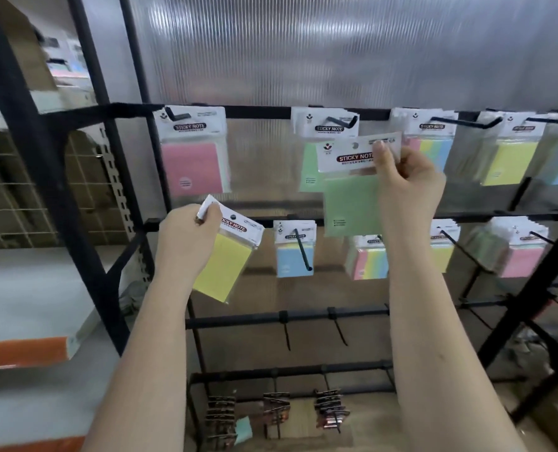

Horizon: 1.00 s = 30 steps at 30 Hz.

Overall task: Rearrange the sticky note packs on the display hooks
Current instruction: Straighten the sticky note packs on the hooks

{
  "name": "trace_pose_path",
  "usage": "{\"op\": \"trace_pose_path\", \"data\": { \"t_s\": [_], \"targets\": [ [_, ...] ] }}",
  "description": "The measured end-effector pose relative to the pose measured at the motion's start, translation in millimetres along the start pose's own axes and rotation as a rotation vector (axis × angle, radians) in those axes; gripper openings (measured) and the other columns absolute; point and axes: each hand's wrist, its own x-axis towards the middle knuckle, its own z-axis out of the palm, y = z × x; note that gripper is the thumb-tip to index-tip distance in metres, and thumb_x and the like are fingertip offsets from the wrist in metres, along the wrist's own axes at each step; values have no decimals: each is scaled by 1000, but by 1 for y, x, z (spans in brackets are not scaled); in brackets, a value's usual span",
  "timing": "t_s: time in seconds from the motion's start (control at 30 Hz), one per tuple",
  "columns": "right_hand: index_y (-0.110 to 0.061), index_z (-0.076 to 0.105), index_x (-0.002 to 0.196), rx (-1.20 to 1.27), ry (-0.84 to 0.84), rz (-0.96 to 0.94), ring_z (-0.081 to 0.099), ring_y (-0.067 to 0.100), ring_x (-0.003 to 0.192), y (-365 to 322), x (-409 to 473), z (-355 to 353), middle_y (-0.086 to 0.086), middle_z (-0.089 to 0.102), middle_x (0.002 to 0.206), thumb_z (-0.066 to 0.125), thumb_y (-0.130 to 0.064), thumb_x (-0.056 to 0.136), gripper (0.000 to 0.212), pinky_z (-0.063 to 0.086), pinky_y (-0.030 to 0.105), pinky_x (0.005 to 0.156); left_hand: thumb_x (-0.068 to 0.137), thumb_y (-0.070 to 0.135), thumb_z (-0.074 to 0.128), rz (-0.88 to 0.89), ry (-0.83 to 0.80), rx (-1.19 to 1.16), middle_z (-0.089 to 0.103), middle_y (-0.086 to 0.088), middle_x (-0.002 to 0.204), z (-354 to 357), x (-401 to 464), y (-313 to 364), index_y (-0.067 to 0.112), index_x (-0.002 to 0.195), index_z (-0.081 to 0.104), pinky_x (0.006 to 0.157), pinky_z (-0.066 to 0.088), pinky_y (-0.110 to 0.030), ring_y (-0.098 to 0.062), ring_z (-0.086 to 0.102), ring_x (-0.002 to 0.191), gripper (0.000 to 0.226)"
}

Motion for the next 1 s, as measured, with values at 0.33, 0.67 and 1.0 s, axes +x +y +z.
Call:
{"op": "trace_pose_path", "data": {
  "t_s": [0.33,0.67,1.0],
  "targets": [
    [-19,54,61,11,-37,-40,52,1,53,-6,29,21,-1,65,61,62,-29,90,31,36,16,54,92,24,48,48,69,-55,26,4,44,7,12,-1,15,53,25,42,24,-20,-9,30,43,46],
    [-17,34,49,74,11,40,29,6,47,2,33,19,-14,29,46,64,-24,86,48,24,18,50,94,22,46,86,72,-89,35,7,39,15,20,0,14,52,24,38,26,-14,-5,32,39,48],
    [-3,55,68,29,15,90,34,10,59,26,53,45,4,45,63,63,-28,90,34,27,23,54,94,20,47,105,86,-99,23,5,44,23,27,4,16,52,22,38,23,-17,-8,27,41,49]
  ]
}}
